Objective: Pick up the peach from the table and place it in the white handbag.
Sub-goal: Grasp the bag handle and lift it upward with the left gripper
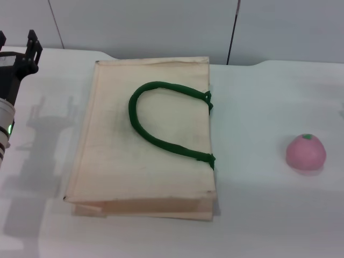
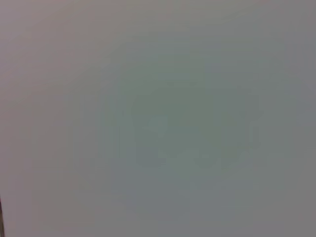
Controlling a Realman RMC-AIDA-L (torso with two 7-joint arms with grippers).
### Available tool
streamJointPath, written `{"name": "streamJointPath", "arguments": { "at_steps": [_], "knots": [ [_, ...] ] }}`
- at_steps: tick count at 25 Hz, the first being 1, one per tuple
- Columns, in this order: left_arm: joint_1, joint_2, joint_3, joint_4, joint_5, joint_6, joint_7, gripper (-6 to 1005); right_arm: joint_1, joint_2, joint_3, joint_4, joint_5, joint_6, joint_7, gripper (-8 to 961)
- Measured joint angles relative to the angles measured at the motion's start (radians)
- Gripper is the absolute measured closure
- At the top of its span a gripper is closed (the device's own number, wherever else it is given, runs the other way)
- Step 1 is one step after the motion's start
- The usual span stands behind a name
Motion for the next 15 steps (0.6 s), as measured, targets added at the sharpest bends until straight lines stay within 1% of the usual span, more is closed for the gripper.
{"name": "streamJointPath", "arguments": {
  "at_steps": [15],
  "knots": [
    [-0.001, 0.0, 0.0, 0.0, 0.0, -0.004, 0.0, 313, -0.001, 0.0, 0.01, 0.0, 0.0, -0.001, 0.0, 66]
  ]
}}
